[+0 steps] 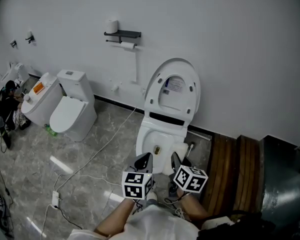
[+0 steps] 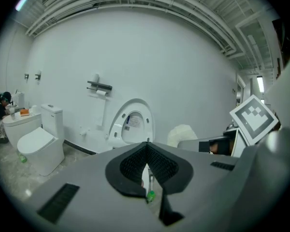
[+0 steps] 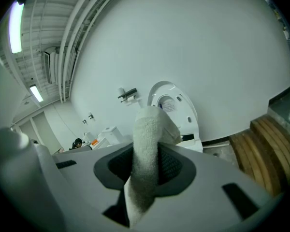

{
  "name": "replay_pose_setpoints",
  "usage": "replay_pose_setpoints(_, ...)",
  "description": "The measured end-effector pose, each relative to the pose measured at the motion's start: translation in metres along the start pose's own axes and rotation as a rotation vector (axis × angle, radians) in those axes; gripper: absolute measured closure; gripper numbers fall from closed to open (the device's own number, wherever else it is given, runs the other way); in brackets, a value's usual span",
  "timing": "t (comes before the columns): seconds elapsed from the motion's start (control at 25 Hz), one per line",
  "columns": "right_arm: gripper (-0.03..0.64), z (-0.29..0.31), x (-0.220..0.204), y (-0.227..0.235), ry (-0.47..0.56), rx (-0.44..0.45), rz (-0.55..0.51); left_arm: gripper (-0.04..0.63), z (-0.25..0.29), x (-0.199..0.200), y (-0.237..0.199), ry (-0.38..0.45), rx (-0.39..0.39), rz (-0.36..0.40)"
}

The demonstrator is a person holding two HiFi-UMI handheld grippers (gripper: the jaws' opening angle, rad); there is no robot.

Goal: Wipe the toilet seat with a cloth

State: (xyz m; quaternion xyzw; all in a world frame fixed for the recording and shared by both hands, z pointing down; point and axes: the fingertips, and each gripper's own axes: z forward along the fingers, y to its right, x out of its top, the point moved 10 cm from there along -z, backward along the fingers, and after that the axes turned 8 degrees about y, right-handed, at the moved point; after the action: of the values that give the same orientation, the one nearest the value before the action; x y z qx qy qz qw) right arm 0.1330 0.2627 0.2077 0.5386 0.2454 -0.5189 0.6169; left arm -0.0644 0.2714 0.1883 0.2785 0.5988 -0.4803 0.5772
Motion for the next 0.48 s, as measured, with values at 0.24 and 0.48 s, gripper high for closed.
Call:
replay_pose_setpoints(0.24,0.517,0.035,0.017,0.02,-0.013,0.001,0.011,0.595,0.045,0.005,-0.001,-0.015,-0.011,-0.003)
replay_pose_setpoints(0.48,0.517,0.059,0.031,0.041,-0.006,-0.014,0.039,0.595,0.085,0.011,0.005,-0.039,-0.042,0.009)
